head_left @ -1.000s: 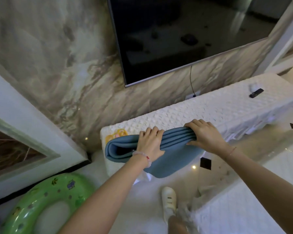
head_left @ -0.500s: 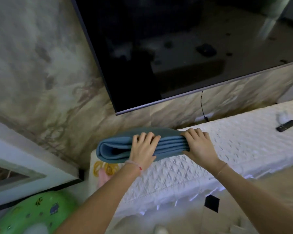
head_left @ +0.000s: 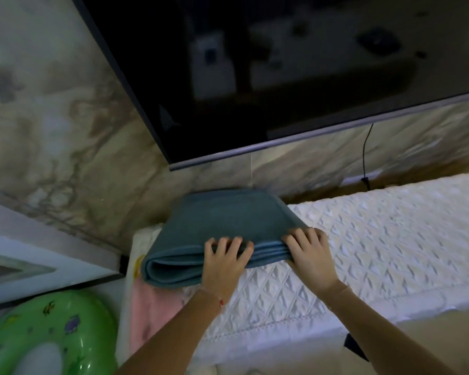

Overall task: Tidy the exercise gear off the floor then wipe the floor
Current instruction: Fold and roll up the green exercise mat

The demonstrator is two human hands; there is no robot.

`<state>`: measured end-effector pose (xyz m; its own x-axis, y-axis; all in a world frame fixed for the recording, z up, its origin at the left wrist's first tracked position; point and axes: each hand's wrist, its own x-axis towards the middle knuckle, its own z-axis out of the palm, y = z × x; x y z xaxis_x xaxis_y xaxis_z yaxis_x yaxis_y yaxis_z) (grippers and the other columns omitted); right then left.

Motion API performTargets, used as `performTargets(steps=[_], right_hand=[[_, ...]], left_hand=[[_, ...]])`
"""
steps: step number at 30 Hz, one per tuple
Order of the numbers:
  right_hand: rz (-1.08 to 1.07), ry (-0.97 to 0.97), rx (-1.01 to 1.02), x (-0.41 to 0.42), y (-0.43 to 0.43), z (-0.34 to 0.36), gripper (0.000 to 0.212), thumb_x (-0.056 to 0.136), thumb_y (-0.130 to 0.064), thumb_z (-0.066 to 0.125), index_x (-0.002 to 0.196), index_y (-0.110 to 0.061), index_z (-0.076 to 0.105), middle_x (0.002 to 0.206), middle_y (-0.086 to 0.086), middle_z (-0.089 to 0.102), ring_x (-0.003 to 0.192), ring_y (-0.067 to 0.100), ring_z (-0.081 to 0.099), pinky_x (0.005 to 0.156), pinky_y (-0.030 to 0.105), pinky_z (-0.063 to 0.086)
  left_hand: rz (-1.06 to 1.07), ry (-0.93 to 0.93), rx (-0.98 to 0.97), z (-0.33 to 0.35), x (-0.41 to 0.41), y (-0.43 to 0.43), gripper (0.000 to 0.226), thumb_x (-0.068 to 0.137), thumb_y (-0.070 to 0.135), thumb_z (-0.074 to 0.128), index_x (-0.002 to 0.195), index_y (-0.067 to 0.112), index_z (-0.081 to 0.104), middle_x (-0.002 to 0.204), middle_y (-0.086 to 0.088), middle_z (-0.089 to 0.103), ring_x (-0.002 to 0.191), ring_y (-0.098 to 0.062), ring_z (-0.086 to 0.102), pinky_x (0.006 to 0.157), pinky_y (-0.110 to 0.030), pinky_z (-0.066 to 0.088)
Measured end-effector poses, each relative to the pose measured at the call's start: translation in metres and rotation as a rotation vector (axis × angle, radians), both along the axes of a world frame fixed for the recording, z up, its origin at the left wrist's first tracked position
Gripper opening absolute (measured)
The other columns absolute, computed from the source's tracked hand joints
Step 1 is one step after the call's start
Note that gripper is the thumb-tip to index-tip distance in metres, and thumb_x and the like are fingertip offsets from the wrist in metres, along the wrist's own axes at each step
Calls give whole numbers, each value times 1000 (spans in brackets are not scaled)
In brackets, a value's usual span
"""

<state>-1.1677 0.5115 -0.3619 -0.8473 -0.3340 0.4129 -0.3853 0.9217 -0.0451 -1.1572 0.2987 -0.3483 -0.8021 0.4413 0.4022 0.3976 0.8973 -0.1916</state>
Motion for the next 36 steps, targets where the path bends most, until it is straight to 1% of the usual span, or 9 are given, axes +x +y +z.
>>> performTargets(steps=[4, 9, 14, 17, 23, 26, 29, 32, 36], right_hand=[[53, -11, 64, 43, 16, -53, 57, 54, -14, 86, 98, -15, 50, 100, 8, 65, 86, 28, 47, 82, 43, 36], [78, -28, 107, 83, 20, -95, 64, 50, -4, 83, 104, -13, 51, 110, 7, 49, 93, 27, 46, 84, 43, 40], [-17, -331, 166, 120, 29, -120, 78, 35, -4, 91, 107, -8, 62, 106, 11, 67, 99, 32, 58, 81, 44, 54], [-39, -432, 143, 135, 31, -119, 72, 43, -14, 93, 110, -6, 67, 114, 11, 67, 108, 30, 61, 93, 45, 48], [-51, -452, -9, 138, 15, -82, 69, 66, -21, 84, 126, -14, 51, 122, 6, 63, 111, 26, 59, 93, 45, 49], [-127, -440, -165, 141, -6, -47, 59, 68, -14, 80, 123, -14, 56, 116, 5, 65, 105, 24, 59, 86, 40, 52], [-231, -522, -330, 144, -28, -8, 41, 76, -10, 74, 116, -11, 63, 113, 8, 67, 99, 31, 64, 82, 38, 53], [-383, -737, -587, 147, -45, 29, 25, 91, -19, 59, 116, -15, 64, 114, 3, 66, 104, 24, 61, 86, 28, 44], [-550, -848, -999, 145, -68, 72, 9, 91, -17, 57, 94, -18, 65, 88, -1, 68, 88, 17, 63, 84, 27, 47]], left_hand=[[7, -253, -42, -51, 48, 9, 70, 45, 21, 83, 106, 24, 48, 103, -6, 45, 82, -27, 42, 73, -41, 41], [18, -487, -67, -88, 90, 15, 79, 37, 17, 83, 107, 26, 48, 106, -6, 43, 83, -26, 41, 75, -39, 36], [-1, -725, -131, -101, 109, 3, 94, 27, 13, 87, 114, 37, 61, 113, 1, 65, 102, -27, 61, 80, -54, 52], [12, -809, -151, -103, 119, -1, 110, 27, 9, 89, 127, 32, 48, 122, 3, 64, 109, -26, 63, 86, -60, 46], [33, -748, -67, -75, 117, -3, 90, 34, 6, 84, 119, 27, 64, 124, 0, 63, 111, -28, 61, 87, -57, 49], [66, -739, 122, -38, 115, -3, 66, 55, 12, 81, 118, 23, 64, 117, 1, 65, 103, -25, 65, 84, -43, 53], [270, -931, 496, 6, 109, -6, 35, 87, 17, 56, 122, 23, 58, 116, 3, 64, 103, -21, 62, 86, -32, 48], [420, -975, 902, 43, 104, -14, 16, 87, 9, 57, 98, 17, 65, 89, -2, 71, 84, -19, 66, 78, -28, 51], [445, -1028, 1268, 85, 103, -24, 16, 89, 2, 55, 80, 15, 60, 72, -6, 65, 56, 1, 61, 61, -17, 48]])
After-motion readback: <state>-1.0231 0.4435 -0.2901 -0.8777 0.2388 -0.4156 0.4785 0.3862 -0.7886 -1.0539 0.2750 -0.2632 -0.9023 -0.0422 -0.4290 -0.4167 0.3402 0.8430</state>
